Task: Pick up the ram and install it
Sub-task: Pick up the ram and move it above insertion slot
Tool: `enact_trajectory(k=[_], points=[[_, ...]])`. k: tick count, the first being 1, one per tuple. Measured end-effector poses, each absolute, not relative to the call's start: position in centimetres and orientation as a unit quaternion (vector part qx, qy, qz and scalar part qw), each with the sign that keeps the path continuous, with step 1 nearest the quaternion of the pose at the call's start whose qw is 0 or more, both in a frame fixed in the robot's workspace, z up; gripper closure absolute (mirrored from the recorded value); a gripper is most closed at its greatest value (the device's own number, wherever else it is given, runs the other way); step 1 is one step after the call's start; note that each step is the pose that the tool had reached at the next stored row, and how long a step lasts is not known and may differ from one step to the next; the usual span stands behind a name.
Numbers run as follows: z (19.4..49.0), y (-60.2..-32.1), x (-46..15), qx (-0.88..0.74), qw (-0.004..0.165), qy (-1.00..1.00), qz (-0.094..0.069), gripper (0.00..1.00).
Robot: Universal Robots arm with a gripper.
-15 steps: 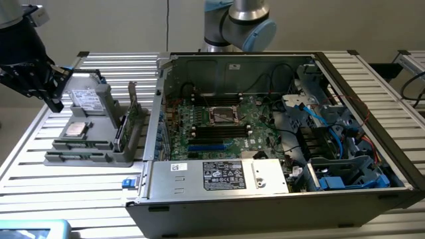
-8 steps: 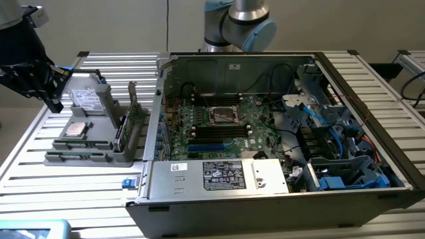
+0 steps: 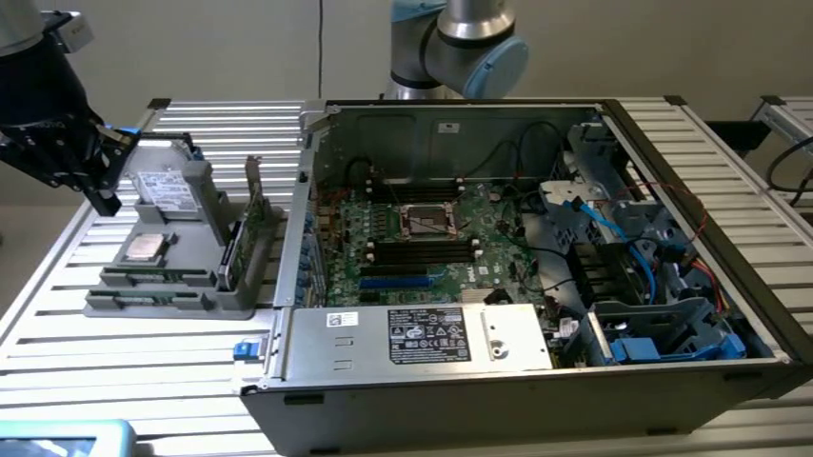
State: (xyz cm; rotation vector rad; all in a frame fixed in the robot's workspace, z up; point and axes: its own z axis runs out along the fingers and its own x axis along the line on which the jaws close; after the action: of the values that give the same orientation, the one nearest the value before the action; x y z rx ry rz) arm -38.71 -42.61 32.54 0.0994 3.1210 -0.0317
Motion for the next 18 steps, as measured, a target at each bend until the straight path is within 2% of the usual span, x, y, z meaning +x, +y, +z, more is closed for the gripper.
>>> enact_trajectory(k=[9, 18], points=[[32.46, -42.59, -38.74, -0.035, 0.011, 0.999, -0.007, 0.89], [32.33, -42.59, -38.74, -0.117, 0.012, 0.993, 0.003, 0.89]])
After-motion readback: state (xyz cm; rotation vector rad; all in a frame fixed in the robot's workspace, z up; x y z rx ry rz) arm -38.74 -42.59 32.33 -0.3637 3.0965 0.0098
